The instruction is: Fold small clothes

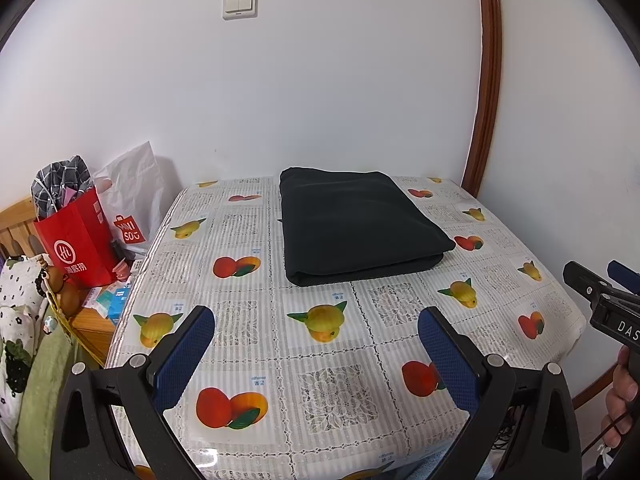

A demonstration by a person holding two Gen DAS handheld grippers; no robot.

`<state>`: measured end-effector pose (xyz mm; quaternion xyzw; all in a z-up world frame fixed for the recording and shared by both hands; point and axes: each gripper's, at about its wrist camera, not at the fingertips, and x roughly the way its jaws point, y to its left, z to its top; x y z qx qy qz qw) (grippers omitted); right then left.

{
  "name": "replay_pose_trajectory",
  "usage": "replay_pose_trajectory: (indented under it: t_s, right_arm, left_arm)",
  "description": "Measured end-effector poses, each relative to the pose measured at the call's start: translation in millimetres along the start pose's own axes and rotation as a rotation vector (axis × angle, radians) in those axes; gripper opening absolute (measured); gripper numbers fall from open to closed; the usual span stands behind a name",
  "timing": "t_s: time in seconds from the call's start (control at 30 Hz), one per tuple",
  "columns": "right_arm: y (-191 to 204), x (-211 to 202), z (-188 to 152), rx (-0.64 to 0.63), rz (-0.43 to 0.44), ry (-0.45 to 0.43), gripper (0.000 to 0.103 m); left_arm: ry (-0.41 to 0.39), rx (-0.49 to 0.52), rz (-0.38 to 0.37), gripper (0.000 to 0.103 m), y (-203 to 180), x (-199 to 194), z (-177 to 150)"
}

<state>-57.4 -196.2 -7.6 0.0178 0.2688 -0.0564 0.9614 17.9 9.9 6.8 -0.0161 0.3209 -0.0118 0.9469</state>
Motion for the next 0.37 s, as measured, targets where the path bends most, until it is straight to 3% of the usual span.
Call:
replay_pose_trajectory:
  t_s: [0.37]
  right_arm:
    - [3.3,1.9,2.9,-0.007,0.012,-0.004,0.102]
  left_arm:
    - [-0.001,0.0,-0.007,0.103,6.5,4.7,5.9]
